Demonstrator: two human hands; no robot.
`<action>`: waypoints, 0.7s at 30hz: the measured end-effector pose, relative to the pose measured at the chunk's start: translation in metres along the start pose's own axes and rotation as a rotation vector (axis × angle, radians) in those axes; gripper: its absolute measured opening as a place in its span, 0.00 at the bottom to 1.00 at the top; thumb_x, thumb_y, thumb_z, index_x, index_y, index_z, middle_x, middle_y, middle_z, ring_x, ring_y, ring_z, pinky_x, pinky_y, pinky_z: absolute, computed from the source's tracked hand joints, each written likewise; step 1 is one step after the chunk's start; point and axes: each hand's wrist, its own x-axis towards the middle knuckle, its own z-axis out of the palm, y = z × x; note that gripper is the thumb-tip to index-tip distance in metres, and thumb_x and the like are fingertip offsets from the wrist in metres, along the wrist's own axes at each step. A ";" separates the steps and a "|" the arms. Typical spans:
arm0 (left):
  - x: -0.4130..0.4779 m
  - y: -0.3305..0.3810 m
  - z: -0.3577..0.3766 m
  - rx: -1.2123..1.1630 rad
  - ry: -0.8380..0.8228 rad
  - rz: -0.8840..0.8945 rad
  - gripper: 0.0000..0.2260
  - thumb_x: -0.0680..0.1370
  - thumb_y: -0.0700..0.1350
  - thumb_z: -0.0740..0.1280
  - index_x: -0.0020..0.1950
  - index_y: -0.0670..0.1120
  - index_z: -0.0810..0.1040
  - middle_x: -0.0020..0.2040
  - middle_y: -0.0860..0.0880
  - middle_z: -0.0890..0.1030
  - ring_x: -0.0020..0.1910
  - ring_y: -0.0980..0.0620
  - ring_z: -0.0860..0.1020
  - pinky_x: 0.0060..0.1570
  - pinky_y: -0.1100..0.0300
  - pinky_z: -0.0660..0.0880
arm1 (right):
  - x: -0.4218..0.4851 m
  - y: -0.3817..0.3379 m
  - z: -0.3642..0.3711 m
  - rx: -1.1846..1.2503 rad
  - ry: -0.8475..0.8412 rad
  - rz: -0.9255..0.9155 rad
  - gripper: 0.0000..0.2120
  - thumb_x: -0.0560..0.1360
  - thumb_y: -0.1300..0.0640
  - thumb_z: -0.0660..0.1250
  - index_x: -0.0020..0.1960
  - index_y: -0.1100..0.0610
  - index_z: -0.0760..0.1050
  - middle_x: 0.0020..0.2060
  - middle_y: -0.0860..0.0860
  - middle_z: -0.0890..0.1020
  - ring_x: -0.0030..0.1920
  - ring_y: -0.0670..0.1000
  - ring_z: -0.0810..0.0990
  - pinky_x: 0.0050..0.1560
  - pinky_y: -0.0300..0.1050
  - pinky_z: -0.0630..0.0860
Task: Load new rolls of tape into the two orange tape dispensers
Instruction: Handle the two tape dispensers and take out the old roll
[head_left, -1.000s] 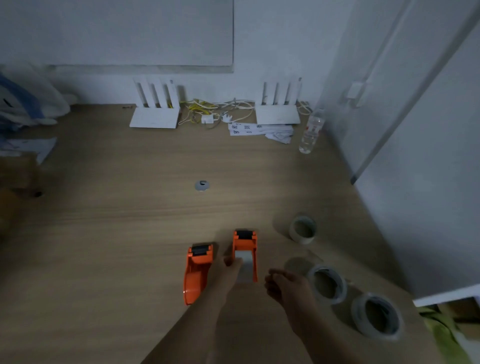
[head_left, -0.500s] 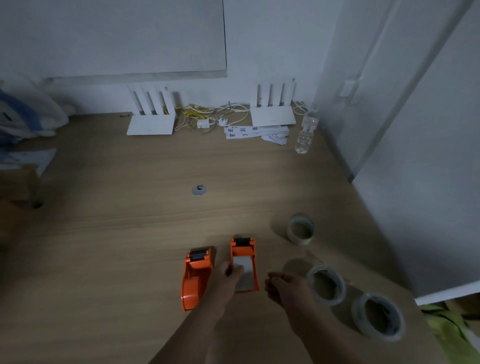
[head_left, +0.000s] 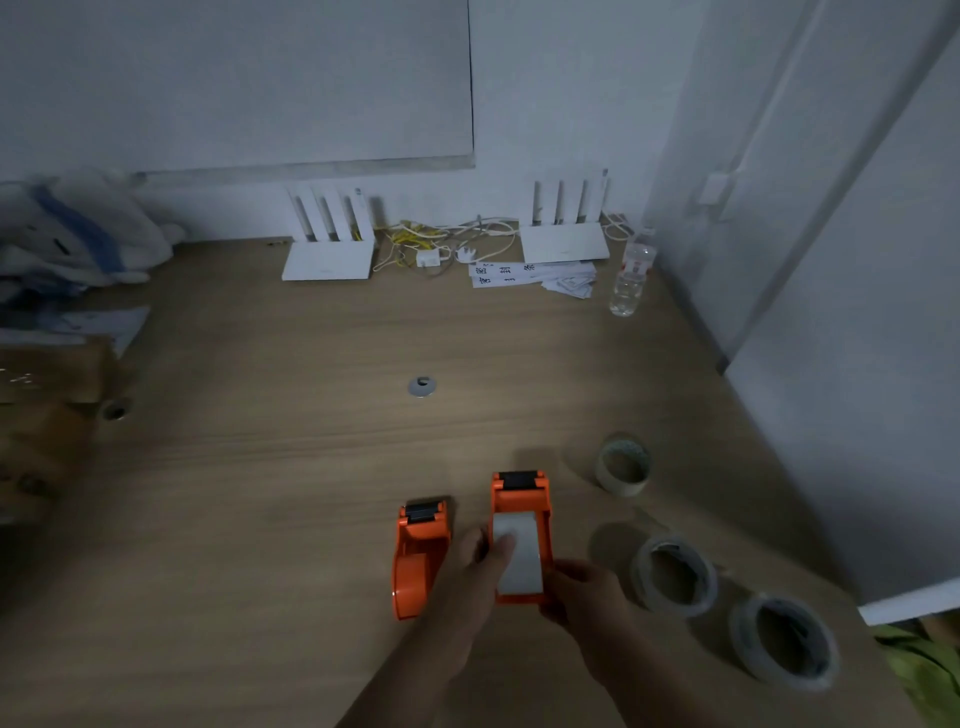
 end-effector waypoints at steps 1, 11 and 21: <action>-0.002 0.003 0.000 -0.025 -0.004 0.002 0.06 0.86 0.49 0.70 0.55 0.49 0.85 0.57 0.39 0.89 0.59 0.41 0.86 0.69 0.35 0.80 | 0.000 0.001 -0.001 0.003 0.014 0.002 0.06 0.74 0.66 0.67 0.46 0.62 0.83 0.36 0.58 0.84 0.35 0.53 0.81 0.35 0.44 0.77; -0.014 0.032 0.002 -0.061 -0.048 0.060 0.14 0.88 0.42 0.67 0.43 0.48 0.83 0.33 0.54 0.86 0.37 0.56 0.81 0.42 0.56 0.77 | 0.008 0.002 -0.008 -0.062 0.086 -0.085 0.07 0.72 0.64 0.70 0.49 0.64 0.83 0.36 0.56 0.86 0.37 0.53 0.82 0.40 0.47 0.79; -0.011 0.022 0.006 -0.031 -0.037 0.086 0.10 0.87 0.46 0.68 0.65 0.43 0.84 0.53 0.46 0.89 0.47 0.56 0.86 0.46 0.62 0.82 | -0.039 -0.063 0.003 -0.056 -0.078 -0.442 0.10 0.77 0.55 0.65 0.47 0.58 0.84 0.41 0.57 0.87 0.44 0.58 0.86 0.46 0.57 0.81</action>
